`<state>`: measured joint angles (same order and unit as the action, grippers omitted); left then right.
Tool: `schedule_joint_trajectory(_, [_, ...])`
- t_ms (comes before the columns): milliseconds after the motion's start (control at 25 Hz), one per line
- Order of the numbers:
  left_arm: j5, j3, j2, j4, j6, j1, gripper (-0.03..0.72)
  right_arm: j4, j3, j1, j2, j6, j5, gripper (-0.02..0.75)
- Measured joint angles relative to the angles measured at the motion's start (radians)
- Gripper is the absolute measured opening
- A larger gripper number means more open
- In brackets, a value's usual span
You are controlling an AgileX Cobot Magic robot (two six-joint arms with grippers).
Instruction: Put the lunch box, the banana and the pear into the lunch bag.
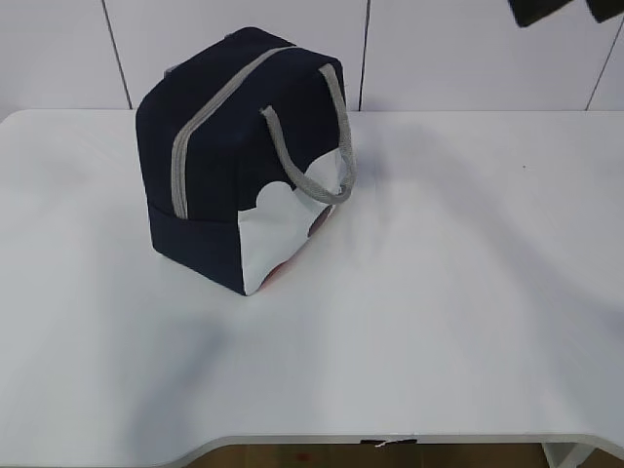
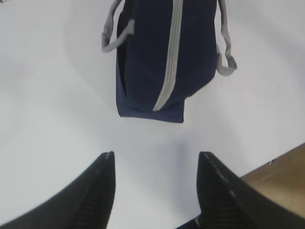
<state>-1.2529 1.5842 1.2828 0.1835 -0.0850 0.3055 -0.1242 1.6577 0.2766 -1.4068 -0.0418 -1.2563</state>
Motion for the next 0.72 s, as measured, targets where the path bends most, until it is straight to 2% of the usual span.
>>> schedule_joint_trajectory(360, [0.005, -0.376, -0.358, 0.006, 0.002, 0.000, 0.416, 0.041, -0.293, 0.000, 0.332, 0.000, -0.002, 0.575])
schedule_joint_trajectory(720, [0.053, -0.656, -0.707, 0.009, 0.005, 0.000, 0.416, 0.108, -0.594, 0.000, 0.742, 0.005, -0.008, 0.575])
